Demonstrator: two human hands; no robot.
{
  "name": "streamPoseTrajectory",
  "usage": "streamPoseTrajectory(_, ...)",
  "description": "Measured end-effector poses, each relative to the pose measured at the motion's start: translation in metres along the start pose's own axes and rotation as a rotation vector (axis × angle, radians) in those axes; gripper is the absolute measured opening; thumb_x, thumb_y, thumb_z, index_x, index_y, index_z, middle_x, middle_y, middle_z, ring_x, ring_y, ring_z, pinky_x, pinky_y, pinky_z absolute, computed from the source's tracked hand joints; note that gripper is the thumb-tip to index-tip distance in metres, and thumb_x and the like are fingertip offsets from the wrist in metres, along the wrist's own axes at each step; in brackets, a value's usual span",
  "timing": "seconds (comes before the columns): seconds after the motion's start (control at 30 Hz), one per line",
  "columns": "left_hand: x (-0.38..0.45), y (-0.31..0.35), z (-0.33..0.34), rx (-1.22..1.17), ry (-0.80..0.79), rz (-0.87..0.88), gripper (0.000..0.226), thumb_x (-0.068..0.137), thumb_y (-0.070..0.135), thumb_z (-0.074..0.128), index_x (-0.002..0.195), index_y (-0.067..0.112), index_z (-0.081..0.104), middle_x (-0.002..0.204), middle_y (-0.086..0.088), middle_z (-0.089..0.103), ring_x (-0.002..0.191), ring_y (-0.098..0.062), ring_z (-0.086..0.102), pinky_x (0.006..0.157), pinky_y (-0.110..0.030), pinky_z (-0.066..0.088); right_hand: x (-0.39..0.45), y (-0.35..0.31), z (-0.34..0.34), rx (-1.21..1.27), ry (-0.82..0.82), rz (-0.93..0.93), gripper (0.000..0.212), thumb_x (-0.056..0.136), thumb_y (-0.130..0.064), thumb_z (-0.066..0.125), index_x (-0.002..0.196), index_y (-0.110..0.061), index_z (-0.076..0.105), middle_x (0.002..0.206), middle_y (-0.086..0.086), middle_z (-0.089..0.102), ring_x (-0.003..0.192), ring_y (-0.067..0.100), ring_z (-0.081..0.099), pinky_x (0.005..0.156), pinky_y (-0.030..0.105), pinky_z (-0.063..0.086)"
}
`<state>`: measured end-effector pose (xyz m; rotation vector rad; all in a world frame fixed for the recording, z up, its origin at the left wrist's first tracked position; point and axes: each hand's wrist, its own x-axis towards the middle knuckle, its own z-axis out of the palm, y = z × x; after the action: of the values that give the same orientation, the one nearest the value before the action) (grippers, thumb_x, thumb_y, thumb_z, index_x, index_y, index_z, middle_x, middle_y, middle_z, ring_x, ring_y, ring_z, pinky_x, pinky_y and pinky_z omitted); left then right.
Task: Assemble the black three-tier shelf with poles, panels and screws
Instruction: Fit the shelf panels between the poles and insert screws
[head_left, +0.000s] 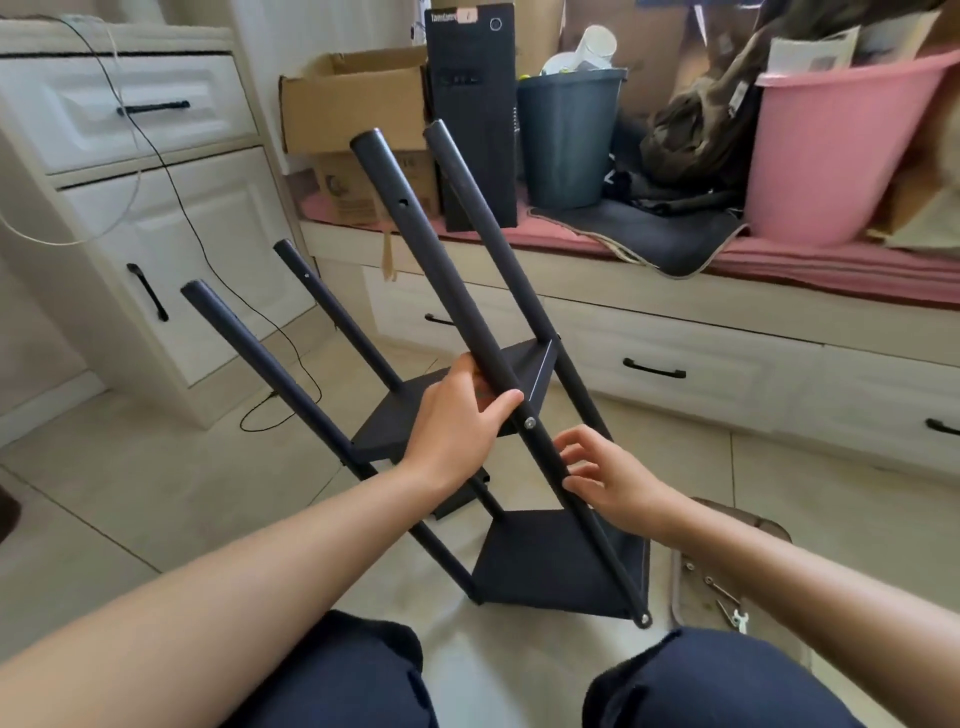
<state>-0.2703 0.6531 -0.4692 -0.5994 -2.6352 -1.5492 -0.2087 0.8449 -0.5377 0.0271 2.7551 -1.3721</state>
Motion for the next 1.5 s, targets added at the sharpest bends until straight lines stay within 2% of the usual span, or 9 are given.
streamPoseTrajectory(0.17, 0.004, 0.017, 0.032, 0.064, -0.052, 0.025, 0.027, 0.093, 0.031, 0.071, 0.114, 0.024, 0.055, 0.105, 0.008, 0.069, 0.107, -0.014, 0.066, 0.094, -0.036, 0.057, -0.011, 0.009, -0.016, -0.114, 0.019, 0.067, 0.027, 0.096, -0.001, 0.055, 0.114, -0.021, 0.047, 0.112, -0.002, 0.06, 0.104, 0.017, 0.064, 0.089, 0.03, 0.054)
streamPoseTrajectory(0.37, -0.01, 0.03, 0.088, 0.18, -0.067, 0.157, 0.032, 0.095, 0.033, 0.067, 0.12, 0.021, 0.051, 0.108, 0.001, 0.072, 0.103, -0.019, 0.069, 0.088, -0.033, 0.057, -0.022, 0.02, -0.059, -0.266, 0.021, 0.175, 0.028, 0.095, -0.001, 0.052, 0.118, -0.016, 0.057, 0.11, -0.005, 0.063, 0.11, 0.017, 0.063, 0.093, 0.028, 0.051)
streamPoseTrajectory(0.5, -0.022, 0.04, 0.115, 0.248, -0.138, 0.198, 0.029, 0.096, 0.037, 0.065, 0.117, 0.024, 0.049, 0.106, 0.003, 0.073, 0.098, -0.023, 0.07, 0.085, -0.044, 0.057, -0.037, 0.008, -0.097, -0.091, 0.274, 0.213, 0.032, 0.094, 0.006, 0.045, 0.115, -0.015, 0.058, 0.111, 0.001, 0.067, 0.108, 0.018, 0.064, 0.094, 0.031, 0.052)
streamPoseTrajectory(0.63, -0.033, 0.031, 0.132, 0.291, -0.134, 0.209, 0.025, 0.098, 0.038, 0.061, 0.116, 0.029, 0.046, 0.103, 0.008, 0.072, 0.093, -0.022, 0.07, 0.079, -0.039, 0.055, -0.051, -0.017, -0.104, 0.124, 0.37, 0.112, 0.037, 0.092, 0.009, 0.043, 0.115, -0.014, 0.06, 0.111, 0.0, 0.068, 0.105, 0.011, 0.066, 0.079, 0.015, 0.05)
streamPoseTrajectory(0.8, -0.038, 0.024, 0.154, 0.353, -0.16, 0.212, 0.025, 0.097, 0.041, 0.062, 0.107, 0.028, 0.044, 0.099, 0.006, 0.07, 0.089, -0.025, 0.068, 0.071, -0.036, 0.051, -0.068, -0.033, -0.102, 0.311, 0.387, 0.031, 0.03, 0.094, 0.006, 0.051, 0.116, -0.013, 0.06, 0.11, 0.004, 0.07, 0.102, 0.015, 0.068, 0.094, 0.036, 0.055)
streamPoseTrajectory(0.97, -0.038, 0.017, 0.156, 0.387, -0.178, 0.201, 0.025, 0.095, 0.042, 0.064, 0.101, 0.029, 0.043, 0.097, 0.009, 0.071, 0.085, -0.02, 0.068, 0.066, -0.032, 0.048, -0.069, -0.034, -0.099, 0.309, 0.383, -0.019, 0.021, 0.096, -0.007, 0.06, 0.116, -0.012, 0.058, 0.105, 0.003, 0.071, 0.101, 0.016, 0.069, 0.094, 0.04, 0.055)
streamPoseTrajectory(1.1, -0.022, 0.021, 0.142, 0.199, -0.395, 0.044, 0.016, 0.095, 0.032, 0.067, 0.095, 0.03, 0.051, 0.095, 0.014, 0.067, 0.089, -0.008, 0.068, 0.079, -0.032, 0.057, -0.069, -0.033, -0.099, 0.292, 0.418, -0.023, 0.024, 0.096, -0.008, 0.061, 0.119, -0.013, 0.055, 0.105, 0.003, 0.07, 0.101, 0.019, 0.069, 0.094, 0.045, 0.055)
streamPoseTrajectory(1.23, -0.005, 0.027, 0.104, 0.287, -0.506, 0.126, 0.035, 0.096, 0.03, 0.066, 0.128, 0.029, 0.051, 0.122, 0.009, 0.063, 0.11, -0.009, 0.061, 0.095, -0.035, 0.054, -0.067, -0.026, -0.101, 0.256, 0.447, -0.027, 0.022, 0.095, -0.013, 0.064, 0.116, -0.015, 0.058, 0.104, 0.002, 0.069, 0.097, 0.016, 0.07, 0.092, 0.045, 0.056)
streamPoseTrajectory(1.5, 0.011, 0.026, -0.003, 0.386, 0.174, 0.566, 0.034, 0.088, 0.007, 0.07, 0.12, 0.013, 0.062, 0.107, 0.001, 0.064, 0.098, -0.01, 0.058, 0.095, -0.012, 0.042, -0.06, -0.02, -0.106, 0.208, 0.55, 0.0, 0.02, 0.096, -0.019, 0.063, 0.116, -0.019, 0.06, 0.108, -0.001, 0.069, 0.1, 0.015, 0.069, 0.09, 0.043, 0.057)
